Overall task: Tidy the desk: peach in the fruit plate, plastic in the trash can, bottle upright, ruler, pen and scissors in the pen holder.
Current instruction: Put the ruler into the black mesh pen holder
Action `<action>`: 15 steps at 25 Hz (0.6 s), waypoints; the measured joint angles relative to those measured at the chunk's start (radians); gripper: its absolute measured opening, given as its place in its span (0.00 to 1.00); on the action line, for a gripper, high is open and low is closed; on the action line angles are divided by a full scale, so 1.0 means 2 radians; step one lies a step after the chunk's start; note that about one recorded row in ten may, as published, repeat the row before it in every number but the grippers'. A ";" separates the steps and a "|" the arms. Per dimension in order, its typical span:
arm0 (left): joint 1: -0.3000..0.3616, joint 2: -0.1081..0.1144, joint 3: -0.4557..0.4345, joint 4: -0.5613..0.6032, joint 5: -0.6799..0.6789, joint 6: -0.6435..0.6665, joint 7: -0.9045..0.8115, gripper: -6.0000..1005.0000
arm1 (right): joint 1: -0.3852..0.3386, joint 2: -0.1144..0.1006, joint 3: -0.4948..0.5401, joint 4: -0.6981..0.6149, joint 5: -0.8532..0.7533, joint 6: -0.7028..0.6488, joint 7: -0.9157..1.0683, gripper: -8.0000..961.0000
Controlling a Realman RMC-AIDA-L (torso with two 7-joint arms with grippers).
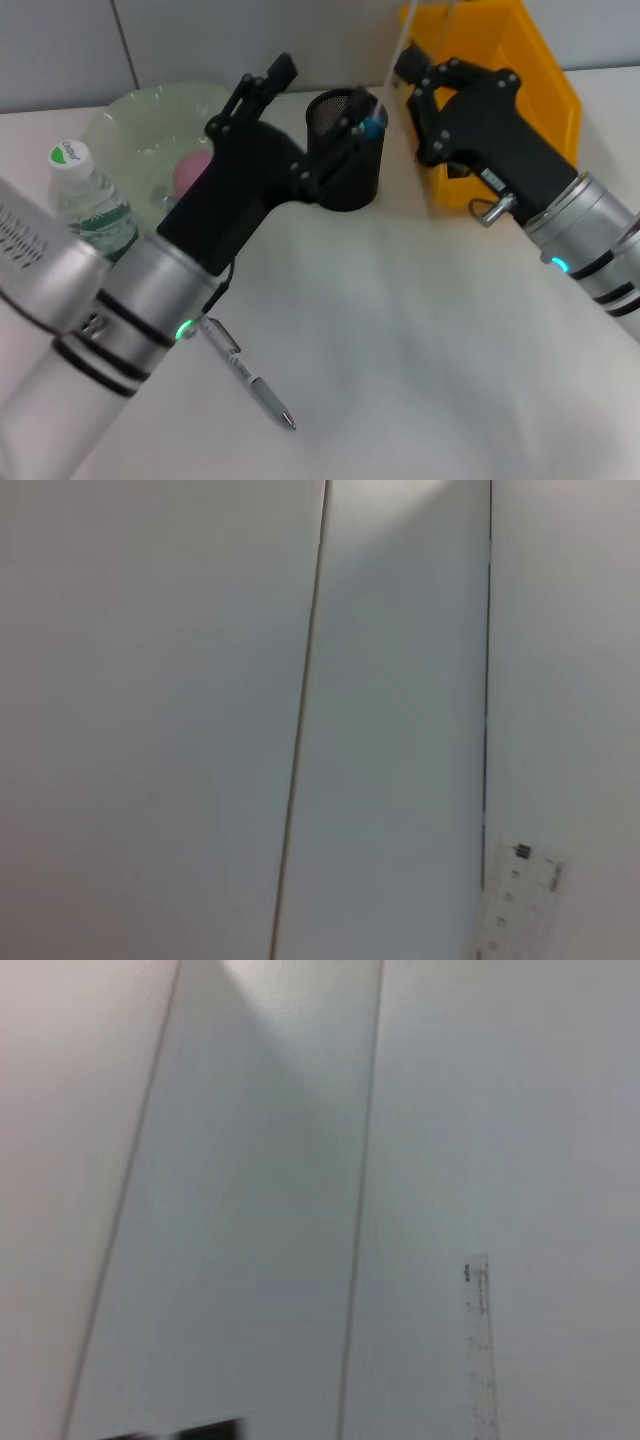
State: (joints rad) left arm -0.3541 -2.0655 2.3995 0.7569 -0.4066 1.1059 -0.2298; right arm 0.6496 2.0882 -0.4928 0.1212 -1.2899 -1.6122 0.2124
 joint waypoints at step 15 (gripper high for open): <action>0.054 0.020 -0.054 -0.033 0.183 0.002 -0.142 0.81 | 0.050 0.000 0.038 -0.020 0.000 0.092 0.053 0.02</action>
State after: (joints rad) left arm -0.2462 -2.0256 2.2911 0.6909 -0.0412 1.1099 -0.5133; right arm 0.7490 2.0874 -0.4158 0.0814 -1.2900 -1.4288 0.3182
